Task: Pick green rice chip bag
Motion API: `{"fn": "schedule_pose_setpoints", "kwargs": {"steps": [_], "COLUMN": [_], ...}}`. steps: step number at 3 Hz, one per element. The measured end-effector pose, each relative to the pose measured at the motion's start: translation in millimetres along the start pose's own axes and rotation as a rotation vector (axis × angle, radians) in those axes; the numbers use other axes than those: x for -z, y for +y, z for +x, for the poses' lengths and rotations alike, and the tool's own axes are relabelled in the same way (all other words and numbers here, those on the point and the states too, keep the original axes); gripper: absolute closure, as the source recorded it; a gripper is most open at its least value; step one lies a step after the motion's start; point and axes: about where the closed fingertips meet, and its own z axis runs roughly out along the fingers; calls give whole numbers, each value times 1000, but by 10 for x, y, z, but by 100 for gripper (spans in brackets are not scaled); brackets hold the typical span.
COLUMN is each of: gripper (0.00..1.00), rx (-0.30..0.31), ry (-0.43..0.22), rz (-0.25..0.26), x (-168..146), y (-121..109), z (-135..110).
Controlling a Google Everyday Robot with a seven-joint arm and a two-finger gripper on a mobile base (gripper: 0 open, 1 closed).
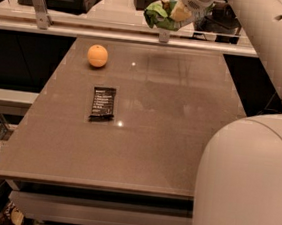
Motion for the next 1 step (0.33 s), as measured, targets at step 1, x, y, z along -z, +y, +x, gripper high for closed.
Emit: {"fn": "schedule_pose_setpoints", "kwargs": {"steps": [1], "gripper": [100], "rx": [0], "ry": [0], "rz": [0], "x": [-1], "y": [1], "z": [0]}}
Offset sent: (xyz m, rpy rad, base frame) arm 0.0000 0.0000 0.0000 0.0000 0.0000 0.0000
